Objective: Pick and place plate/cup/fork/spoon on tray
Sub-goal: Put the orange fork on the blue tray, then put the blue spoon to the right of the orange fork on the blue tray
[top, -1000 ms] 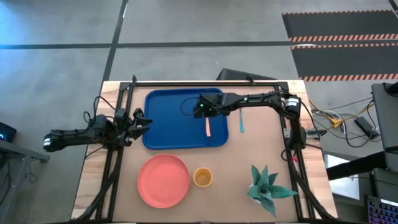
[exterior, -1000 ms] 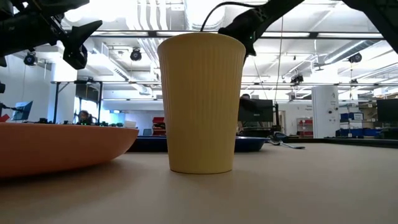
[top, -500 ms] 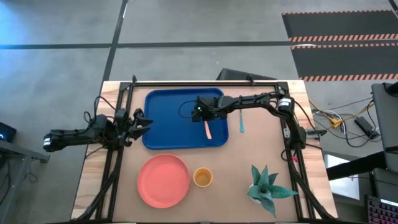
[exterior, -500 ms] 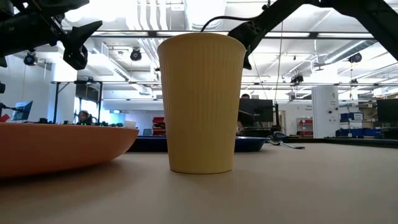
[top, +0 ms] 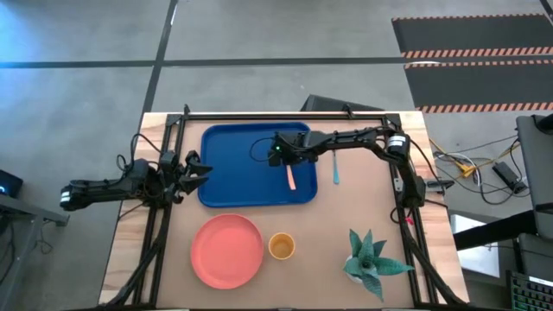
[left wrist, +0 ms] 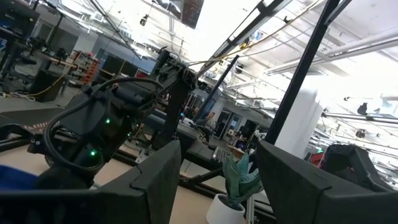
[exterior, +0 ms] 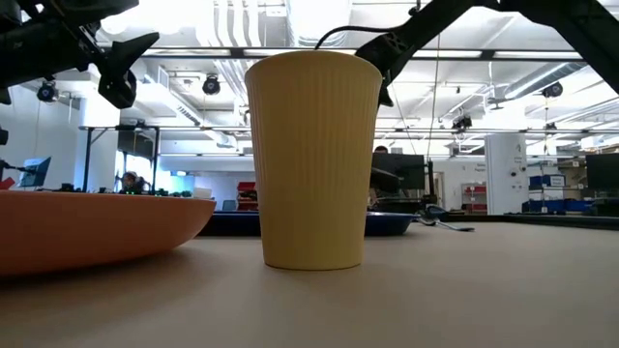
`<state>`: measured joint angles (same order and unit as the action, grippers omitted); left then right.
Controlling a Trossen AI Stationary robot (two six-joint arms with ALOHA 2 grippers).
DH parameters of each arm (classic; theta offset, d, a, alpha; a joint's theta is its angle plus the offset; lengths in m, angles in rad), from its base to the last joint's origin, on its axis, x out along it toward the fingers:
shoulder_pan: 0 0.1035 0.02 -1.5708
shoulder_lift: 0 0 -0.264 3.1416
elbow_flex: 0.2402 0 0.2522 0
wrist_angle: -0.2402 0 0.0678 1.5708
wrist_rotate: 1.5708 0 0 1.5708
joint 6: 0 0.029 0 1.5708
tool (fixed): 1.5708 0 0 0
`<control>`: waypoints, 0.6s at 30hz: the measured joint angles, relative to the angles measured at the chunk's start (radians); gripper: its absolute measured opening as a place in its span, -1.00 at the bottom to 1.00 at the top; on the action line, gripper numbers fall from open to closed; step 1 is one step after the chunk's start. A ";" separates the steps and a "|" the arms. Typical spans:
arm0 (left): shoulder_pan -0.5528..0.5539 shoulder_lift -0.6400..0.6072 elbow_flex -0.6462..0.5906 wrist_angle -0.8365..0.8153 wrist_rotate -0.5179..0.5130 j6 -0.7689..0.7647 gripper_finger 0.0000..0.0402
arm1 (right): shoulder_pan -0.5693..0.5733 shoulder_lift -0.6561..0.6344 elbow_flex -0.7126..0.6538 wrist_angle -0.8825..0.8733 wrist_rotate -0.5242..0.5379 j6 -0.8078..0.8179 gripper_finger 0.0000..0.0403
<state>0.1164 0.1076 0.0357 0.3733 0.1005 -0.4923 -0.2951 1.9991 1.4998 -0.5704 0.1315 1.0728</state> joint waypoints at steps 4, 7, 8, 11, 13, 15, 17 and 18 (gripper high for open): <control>0.000 0.000 0.000 0.000 0.000 0.000 -0.03 | 0.000 0.000 0.000 0.003 0.000 -0.005 -0.73; 0.000 0.000 0.000 0.000 0.000 0.000 -0.03 | 0.000 0.000 0.001 0.012 0.000 -0.017 -0.66; 0.000 0.000 0.000 0.000 0.000 0.000 -0.03 | 0.000 0.000 0.003 0.008 0.000 -0.021 -0.64; 0.000 0.000 0.000 0.000 0.000 -0.001 -0.03 | 0.000 -0.005 0.030 0.005 -0.001 -0.065 -0.61; 0.000 0.000 0.000 0.000 0.001 -0.001 -0.03 | -0.001 -0.029 0.053 -0.029 -0.001 -0.114 -0.60; 0.000 0.000 0.000 0.000 0.001 -0.001 -0.03 | -0.006 -0.067 0.081 -0.107 0.000 -0.157 -0.60; 0.000 0.000 0.000 0.000 0.001 -0.002 -0.03 | -0.015 -0.113 0.108 -0.228 0.001 -0.181 -0.60; 0.000 0.000 0.000 0.000 0.001 -0.002 -0.03 | -0.018 -0.133 0.119 -0.297 0.007 -0.189 -0.60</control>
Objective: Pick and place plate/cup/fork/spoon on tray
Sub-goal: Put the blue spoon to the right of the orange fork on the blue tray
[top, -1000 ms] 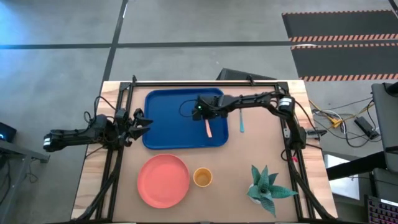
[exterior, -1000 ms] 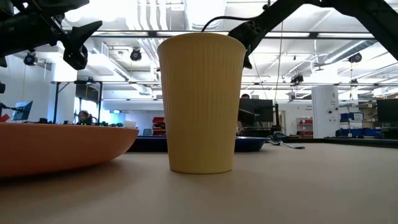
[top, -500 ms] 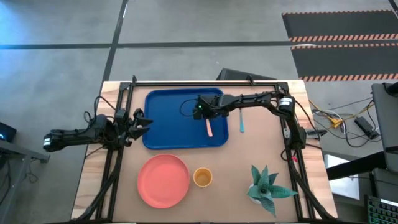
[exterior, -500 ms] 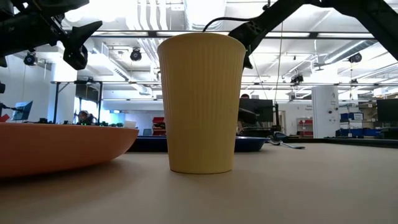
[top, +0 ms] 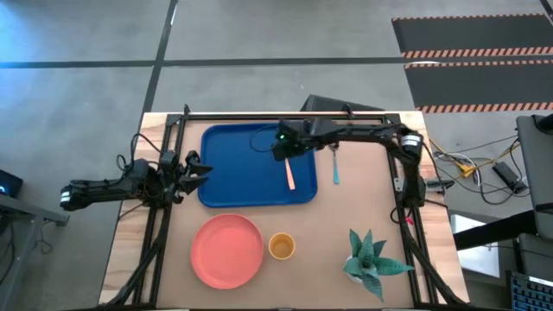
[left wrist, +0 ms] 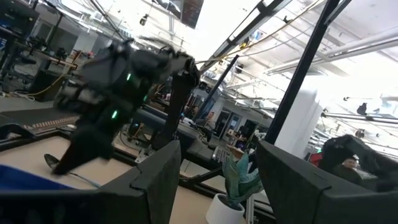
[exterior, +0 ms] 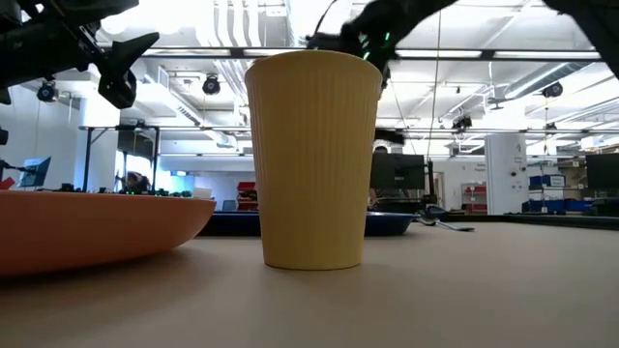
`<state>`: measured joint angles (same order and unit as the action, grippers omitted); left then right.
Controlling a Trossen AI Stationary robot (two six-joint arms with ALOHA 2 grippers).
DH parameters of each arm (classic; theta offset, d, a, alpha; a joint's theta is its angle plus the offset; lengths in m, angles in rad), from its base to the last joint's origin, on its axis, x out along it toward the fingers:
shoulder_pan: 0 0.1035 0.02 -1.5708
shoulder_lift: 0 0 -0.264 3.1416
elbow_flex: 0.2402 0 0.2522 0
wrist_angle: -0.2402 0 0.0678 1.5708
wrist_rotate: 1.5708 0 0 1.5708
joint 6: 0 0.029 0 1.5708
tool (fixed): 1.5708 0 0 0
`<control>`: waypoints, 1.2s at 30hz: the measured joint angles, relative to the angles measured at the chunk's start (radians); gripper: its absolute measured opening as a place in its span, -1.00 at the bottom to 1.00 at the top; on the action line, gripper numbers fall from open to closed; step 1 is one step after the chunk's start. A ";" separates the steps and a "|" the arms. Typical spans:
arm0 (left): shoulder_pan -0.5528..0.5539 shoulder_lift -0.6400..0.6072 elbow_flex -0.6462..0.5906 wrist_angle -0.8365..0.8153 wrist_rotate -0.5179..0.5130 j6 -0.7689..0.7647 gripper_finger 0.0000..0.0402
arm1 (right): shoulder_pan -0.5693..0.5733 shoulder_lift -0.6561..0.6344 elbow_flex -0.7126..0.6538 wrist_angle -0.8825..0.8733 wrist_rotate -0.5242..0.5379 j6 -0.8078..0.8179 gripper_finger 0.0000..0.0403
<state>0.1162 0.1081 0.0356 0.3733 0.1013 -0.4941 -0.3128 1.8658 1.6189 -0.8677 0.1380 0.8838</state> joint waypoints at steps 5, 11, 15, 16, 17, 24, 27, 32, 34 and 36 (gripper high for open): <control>0.000 0.000 0.000 -0.001 0.000 0.000 -0.03 | -0.002 -0.102 -0.001 -0.298 0.052 0.034 -0.60; 0.000 0.000 0.000 0.000 0.000 0.000 -0.03 | 0.020 -0.164 -0.082 -0.414 0.072 0.067 -0.59; 0.000 0.000 0.000 0.000 0.000 0.000 -0.03 | 0.020 -0.185 -0.164 -0.406 0.059 0.096 -0.59; 0.000 0.000 0.000 0.000 0.000 0.000 -0.03 | 0.020 -0.189 -0.188 -0.403 0.049 0.101 -0.59; 0.000 0.000 0.000 0.000 0.000 0.000 -0.03 | 0.020 -0.192 -0.211 -0.397 0.043 0.102 -0.59; 0.000 0.000 0.000 0.001 0.000 0.000 -0.03 | 0.016 -0.209 -0.376 -0.225 -0.019 0.119 -0.59; 0.000 0.000 0.000 0.001 0.000 0.000 -0.03 | -0.002 -0.209 -0.433 -0.138 -0.054 0.106 -0.59; 0.000 0.000 0.000 0.002 0.000 0.000 -0.03 | -0.056 -0.211 -0.466 -0.096 -0.060 0.056 -0.59; 0.000 0.002 0.000 0.002 0.000 0.000 -0.03 | -0.081 -0.212 -0.462 -0.093 -0.058 0.021 -0.59; 0.000 0.007 0.000 0.002 -0.001 0.000 -0.03 | -0.110 -0.212 -0.462 -0.090 -0.058 -0.010 -0.59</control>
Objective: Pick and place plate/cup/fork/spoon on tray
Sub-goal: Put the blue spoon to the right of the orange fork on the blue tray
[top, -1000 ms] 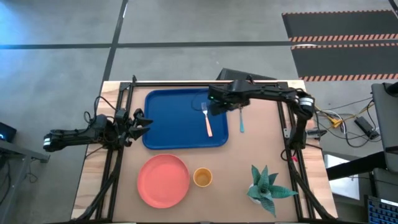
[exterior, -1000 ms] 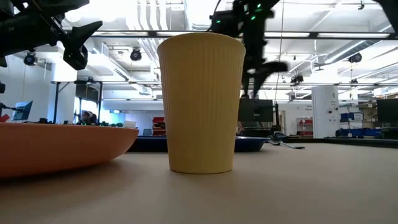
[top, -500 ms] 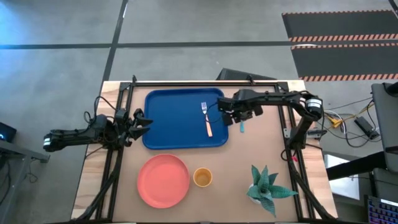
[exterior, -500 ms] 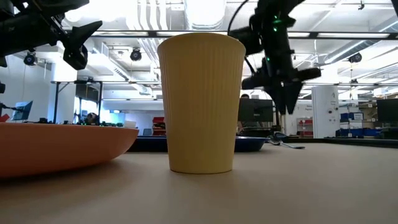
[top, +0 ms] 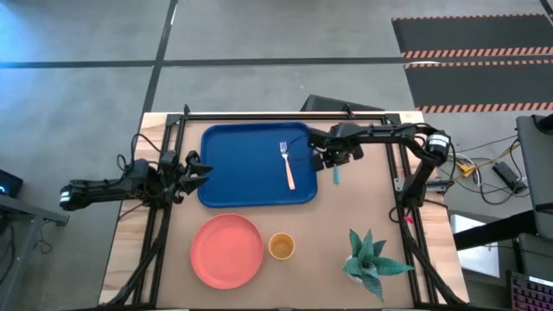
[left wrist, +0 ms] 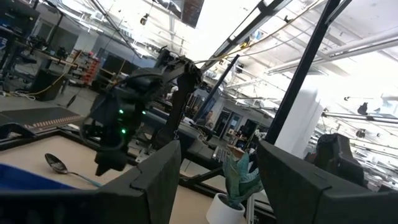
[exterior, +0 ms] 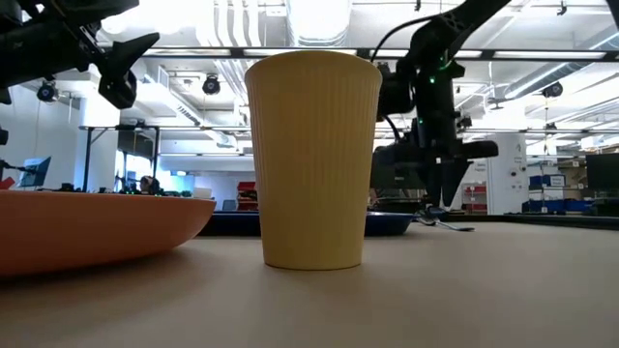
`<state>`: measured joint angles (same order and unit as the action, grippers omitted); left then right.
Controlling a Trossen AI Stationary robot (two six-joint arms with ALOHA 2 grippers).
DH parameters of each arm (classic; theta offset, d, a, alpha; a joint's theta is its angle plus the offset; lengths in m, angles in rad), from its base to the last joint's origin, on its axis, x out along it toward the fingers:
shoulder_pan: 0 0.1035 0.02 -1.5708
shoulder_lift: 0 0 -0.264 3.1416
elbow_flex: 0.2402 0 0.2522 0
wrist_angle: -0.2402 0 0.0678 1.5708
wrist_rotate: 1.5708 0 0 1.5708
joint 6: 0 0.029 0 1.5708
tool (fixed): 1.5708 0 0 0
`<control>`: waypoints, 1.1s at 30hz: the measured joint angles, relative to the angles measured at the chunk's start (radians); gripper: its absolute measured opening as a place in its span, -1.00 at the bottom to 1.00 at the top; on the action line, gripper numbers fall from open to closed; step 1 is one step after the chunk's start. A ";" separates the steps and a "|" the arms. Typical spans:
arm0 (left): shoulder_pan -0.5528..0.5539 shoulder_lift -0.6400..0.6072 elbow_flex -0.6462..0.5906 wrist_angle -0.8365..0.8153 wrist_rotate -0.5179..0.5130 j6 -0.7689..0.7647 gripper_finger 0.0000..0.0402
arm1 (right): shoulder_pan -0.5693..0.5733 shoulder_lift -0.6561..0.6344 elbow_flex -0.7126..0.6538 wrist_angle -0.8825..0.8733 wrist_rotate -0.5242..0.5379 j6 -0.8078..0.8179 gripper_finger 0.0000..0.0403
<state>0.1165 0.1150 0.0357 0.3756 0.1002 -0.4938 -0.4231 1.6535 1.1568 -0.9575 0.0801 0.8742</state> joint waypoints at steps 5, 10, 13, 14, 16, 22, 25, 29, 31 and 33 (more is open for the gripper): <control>0.000 0.017 0.000 0.000 -0.007 0.001 -0.03 | -0.065 0.000 -0.019 0.007 0.017 -0.061 -0.59; 0.000 0.034 0.000 0.000 -0.021 0.001 -0.03 | -0.111 0.000 -0.051 0.111 0.017 -0.105 -0.59; 0.000 0.040 0.000 0.001 -0.036 0.001 -0.03 | -0.123 0.000 -0.067 0.171 0.000 -0.109 -0.59; 0.000 0.042 0.000 0.002 -0.041 0.001 -0.03 | -0.123 0.000 -0.069 0.174 -0.001 -0.114 -0.59; 0.000 0.042 0.000 0.002 -0.050 0.002 -0.03 | -0.123 0.000 -0.078 0.178 -0.003 -0.118 -0.59; 0.000 0.042 0.000 0.003 -0.057 0.002 -0.03 | -0.126 0.000 -0.108 0.218 -0.002 -0.117 -0.59; 0.000 0.041 0.000 0.005 -0.057 0.002 -0.03 | -0.125 0.000 -0.127 0.252 -0.005 -0.112 -0.59; 0.000 0.040 0.000 0.007 -0.057 0.002 -0.03 | -0.126 0.000 -0.159 0.302 -0.005 -0.090 -0.59; 0.000 0.040 0.000 0.007 -0.057 0.002 -0.03 | -0.126 -0.001 -0.171 0.316 -0.004 -0.090 -0.59; 0.000 0.040 0.000 0.006 -0.057 0.002 -0.03 | -0.125 -0.002 -0.181 0.322 0.002 -0.090 -0.60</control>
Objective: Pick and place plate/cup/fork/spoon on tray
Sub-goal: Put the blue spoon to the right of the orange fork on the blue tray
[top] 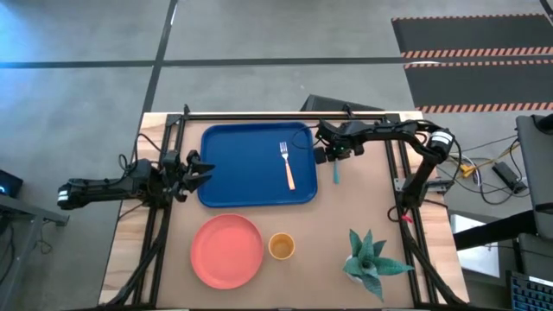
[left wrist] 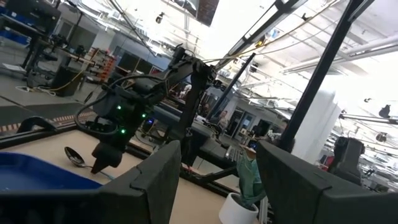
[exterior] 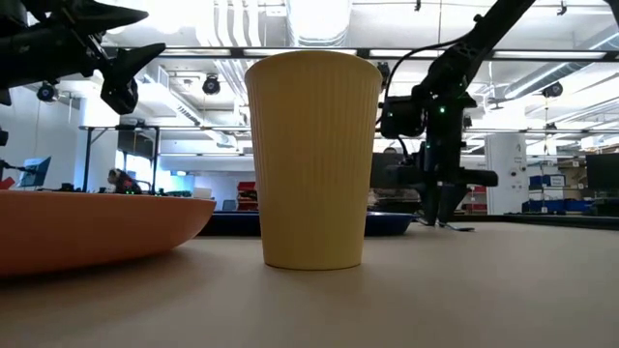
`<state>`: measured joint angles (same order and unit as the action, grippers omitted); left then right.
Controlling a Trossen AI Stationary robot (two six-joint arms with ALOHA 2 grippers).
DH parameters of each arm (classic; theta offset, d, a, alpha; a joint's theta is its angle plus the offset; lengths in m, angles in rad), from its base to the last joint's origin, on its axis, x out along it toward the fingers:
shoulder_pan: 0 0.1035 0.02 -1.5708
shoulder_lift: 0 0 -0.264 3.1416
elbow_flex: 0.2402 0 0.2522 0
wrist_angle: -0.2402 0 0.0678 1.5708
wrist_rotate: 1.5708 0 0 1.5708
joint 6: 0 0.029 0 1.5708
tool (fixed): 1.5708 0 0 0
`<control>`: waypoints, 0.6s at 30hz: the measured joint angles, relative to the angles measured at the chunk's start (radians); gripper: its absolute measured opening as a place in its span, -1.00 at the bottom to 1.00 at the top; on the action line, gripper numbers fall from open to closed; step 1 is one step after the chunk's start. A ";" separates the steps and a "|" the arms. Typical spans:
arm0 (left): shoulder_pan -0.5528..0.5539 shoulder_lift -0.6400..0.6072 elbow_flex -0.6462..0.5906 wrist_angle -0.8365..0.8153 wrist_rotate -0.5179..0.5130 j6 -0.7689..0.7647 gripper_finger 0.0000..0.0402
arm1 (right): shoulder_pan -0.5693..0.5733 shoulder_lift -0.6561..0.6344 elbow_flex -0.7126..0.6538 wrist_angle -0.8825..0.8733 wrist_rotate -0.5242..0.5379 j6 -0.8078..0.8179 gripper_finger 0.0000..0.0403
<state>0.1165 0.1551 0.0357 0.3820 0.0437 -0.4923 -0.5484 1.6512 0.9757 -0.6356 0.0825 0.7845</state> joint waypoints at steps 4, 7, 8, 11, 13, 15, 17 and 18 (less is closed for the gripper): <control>0.000 0.000 0.000 0.000 0.000 0.000 -0.03 | 0.000 -0.001 -0.010 0.003 0.004 0.007 -0.76; 0.000 -0.001 0.000 0.000 0.000 0.000 -0.03 | 0.002 0.001 0.006 -0.014 0.003 0.004 -0.92; 0.000 -0.001 0.000 0.000 0.000 0.000 -0.03 | 0.005 0.002 0.016 -0.021 0.003 0.003 -0.94; 0.000 -0.001 0.000 -0.001 0.000 0.000 -0.03 | 0.013 0.002 0.067 -0.042 -0.025 0.004 -0.95; 0.000 -0.001 0.000 -0.001 0.000 0.000 -0.03 | 0.023 -0.015 0.111 -0.076 -0.038 0.003 -0.95; 0.000 0.000 0.000 -0.001 0.000 0.000 -0.03 | 0.043 -0.028 0.164 -0.102 -0.034 0.003 -0.95; 0.000 0.001 0.000 -0.001 0.000 0.000 -0.03 | 0.070 -0.037 0.217 -0.119 -0.027 0.009 -0.95; 0.000 0.001 0.000 -0.002 0.000 -0.001 -0.03 | 0.086 -0.041 0.241 -0.120 -0.020 0.019 -0.95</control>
<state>0.1165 0.1562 0.0353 0.3805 0.0441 -0.4930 -0.4623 1.6101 1.2166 -0.7558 0.0626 0.8035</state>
